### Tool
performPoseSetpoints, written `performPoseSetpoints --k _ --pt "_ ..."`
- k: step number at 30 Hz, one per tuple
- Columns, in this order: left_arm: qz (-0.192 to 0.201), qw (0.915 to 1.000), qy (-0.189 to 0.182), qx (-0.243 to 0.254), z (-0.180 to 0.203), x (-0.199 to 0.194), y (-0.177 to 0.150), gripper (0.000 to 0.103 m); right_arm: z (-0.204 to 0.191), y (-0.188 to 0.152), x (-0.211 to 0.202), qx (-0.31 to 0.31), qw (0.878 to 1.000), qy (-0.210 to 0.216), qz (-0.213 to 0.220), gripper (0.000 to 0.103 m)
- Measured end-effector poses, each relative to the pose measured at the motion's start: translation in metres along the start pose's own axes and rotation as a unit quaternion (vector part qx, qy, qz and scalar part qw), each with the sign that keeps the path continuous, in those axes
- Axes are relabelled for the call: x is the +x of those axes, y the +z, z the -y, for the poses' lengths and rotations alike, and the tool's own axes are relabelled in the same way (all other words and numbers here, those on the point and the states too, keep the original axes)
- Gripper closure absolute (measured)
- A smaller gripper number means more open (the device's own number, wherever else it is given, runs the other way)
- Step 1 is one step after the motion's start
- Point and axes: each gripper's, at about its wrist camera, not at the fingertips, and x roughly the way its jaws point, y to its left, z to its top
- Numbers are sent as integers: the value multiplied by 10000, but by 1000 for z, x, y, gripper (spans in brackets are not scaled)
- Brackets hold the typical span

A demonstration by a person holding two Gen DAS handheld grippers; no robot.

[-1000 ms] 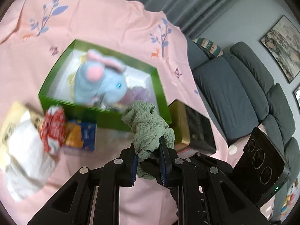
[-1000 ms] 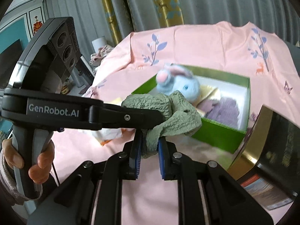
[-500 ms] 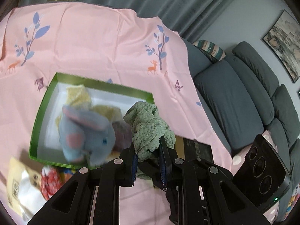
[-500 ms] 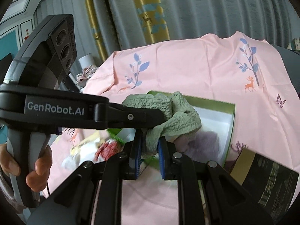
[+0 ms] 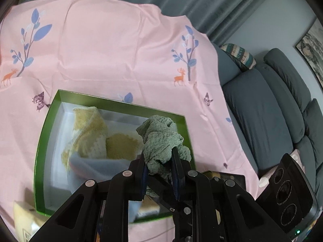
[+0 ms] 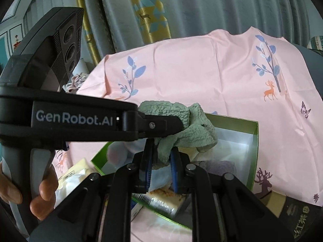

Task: Organize soft objects
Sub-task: 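Lift the green cloth and lower it into the green box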

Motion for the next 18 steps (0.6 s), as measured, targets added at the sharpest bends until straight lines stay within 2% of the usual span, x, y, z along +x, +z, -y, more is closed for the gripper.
performPoseSetpoints --k 10,18 --pt "-195 9996 155 -130 -17 25 9 84 6 3 29 219 9990 -281 -270 87" --pt "-310 9989 254 -233 -32 35 9 84 6 2 43 335 9980 -239 -481 86"
